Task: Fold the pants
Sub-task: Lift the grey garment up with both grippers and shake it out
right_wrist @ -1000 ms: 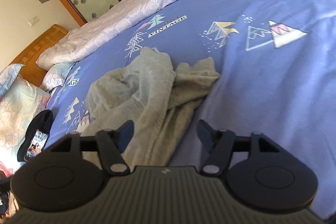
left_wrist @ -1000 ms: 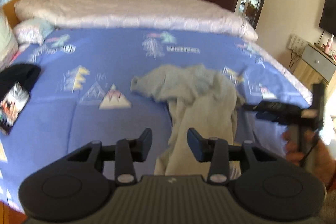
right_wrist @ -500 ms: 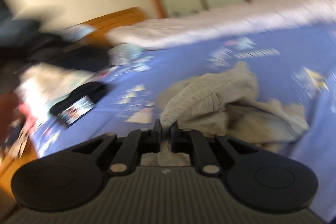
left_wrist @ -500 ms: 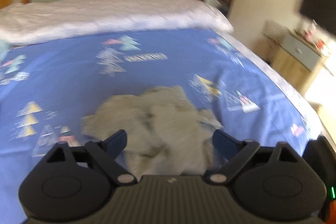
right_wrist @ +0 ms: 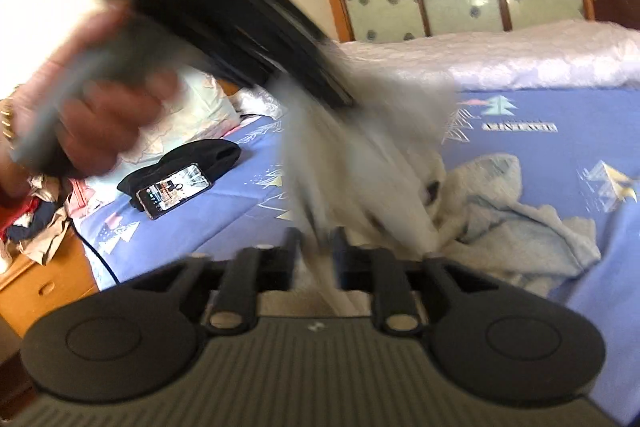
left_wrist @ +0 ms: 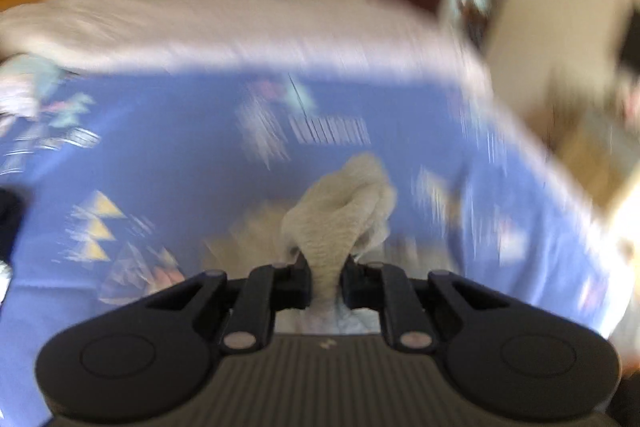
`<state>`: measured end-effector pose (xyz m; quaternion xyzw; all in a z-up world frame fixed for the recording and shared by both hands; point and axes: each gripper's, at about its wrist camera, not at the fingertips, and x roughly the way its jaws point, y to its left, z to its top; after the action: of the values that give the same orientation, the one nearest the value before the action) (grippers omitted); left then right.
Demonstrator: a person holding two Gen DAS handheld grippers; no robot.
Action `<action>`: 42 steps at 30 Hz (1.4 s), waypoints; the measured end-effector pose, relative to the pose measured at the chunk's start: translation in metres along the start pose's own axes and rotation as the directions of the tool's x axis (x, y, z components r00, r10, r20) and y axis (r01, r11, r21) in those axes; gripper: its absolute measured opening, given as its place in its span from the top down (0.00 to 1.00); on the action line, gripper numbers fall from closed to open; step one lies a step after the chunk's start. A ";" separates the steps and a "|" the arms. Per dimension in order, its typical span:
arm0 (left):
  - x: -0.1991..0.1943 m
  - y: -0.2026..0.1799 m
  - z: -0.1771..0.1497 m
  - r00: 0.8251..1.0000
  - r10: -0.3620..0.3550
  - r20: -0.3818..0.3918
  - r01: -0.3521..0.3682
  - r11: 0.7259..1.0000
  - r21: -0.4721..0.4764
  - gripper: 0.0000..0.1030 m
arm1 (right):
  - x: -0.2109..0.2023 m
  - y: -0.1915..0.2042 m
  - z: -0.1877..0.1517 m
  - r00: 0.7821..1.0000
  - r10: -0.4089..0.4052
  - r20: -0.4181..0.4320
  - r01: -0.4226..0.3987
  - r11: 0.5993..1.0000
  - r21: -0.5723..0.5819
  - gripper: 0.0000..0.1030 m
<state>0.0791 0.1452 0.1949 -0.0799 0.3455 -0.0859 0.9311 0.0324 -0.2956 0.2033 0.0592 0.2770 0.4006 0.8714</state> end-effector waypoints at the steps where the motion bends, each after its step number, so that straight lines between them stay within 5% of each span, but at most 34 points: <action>1: -0.021 0.016 0.004 0.999 0.013 0.048 -0.011 0.999 -0.043 0.88 | -0.003 -0.001 -0.003 1.000 -0.004 -0.004 0.004 1.000 0.005 0.52; 8: -0.113 0.095 0.010 0.976 0.125 0.179 -0.085 0.973 -0.213 0.88 | 0.009 0.021 -0.018 0.993 0.067 -0.099 -0.072 0.996 -0.053 0.36; 13: -0.131 0.114 0.010 0.969 0.161 0.186 -0.112 0.962 -0.251 0.88 | 0.032 0.043 -0.023 0.971 0.158 -0.178 -0.181 0.976 -0.122 0.29; 20: -0.141 0.131 0.014 0.966 0.161 0.202 -0.099 0.953 -0.287 0.88 | 0.059 0.055 -0.036 0.936 0.179 -0.302 -0.232 0.961 -0.151 0.31; 21: -0.144 0.134 0.014 0.964 0.166 0.207 -0.101 0.951 -0.292 0.88 | 0.060 0.055 -0.040 0.929 0.178 -0.324 -0.235 0.960 -0.149 0.41; 22: -0.146 0.136 0.015 0.962 0.171 0.212 -0.103 0.949 -0.299 0.88 | 0.065 0.053 -0.044 0.922 0.166 -0.351 -0.229 0.962 -0.146 0.74; 23: -0.147 0.138 0.015 0.961 0.172 0.216 -0.100 0.946 -0.309 0.88 | 0.068 0.050 -0.046 0.915 0.138 -0.379 -0.207 0.967 -0.148 0.90; 26: -0.137 0.141 0.020 0.960 0.180 0.216 -0.097 0.933 -0.347 0.88 | 0.062 0.021 -0.034 0.939 0.000 -0.344 -0.060 0.985 -0.164 0.92; 28: -0.115 0.134 0.031 0.961 0.174 0.214 -0.086 0.926 -0.368 0.88 | 0.061 -0.007 -0.006 0.947 -0.186 -0.264 0.128 0.967 -0.221 0.93; 31: -0.071 0.113 0.065 0.955 0.187 0.230 -0.087 0.918 -0.386 0.88 | 0.072 -0.058 0.067 0.883 -0.455 -0.113 0.416 0.871 -0.260 0.94; 34: -0.051 0.087 0.119 0.937 0.186 0.296 -0.058 0.918 -0.393 0.88 | 0.066 -0.097 0.171 0.772 -0.632 0.068 0.628 0.741 -0.238 0.94; 36: -0.065 0.071 0.155 0.900 0.146 0.411 0.026 0.923 -0.384 0.88 | 0.039 -0.109 0.237 0.719 -0.673 0.175 0.695 0.694 -0.185 0.94; 39: -0.105 0.040 0.176 0.807 0.058 0.588 0.140 0.948 -0.285 0.88 | -0.018 -0.098 0.310 0.635 -0.680 0.367 0.756 0.644 -0.117 0.94; 40: -0.115 0.028 0.175 0.787 0.042 0.615 0.136 0.961 -0.240 0.88 | -0.039 -0.090 0.323 0.600 -0.675 0.429 0.775 0.623 -0.104 0.94; 42: -0.125 0.014 0.160 0.770 0.014 0.638 0.130 0.975 -0.179 0.87 | -0.067 -0.080 0.329 0.584 -0.652 0.484 0.777 0.622 -0.101 0.94</action>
<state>0.0919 0.2001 0.3902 -0.2140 0.0150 -0.0453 0.9757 0.2252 -0.3596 0.4830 -0.1121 0.0273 0.0266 0.9930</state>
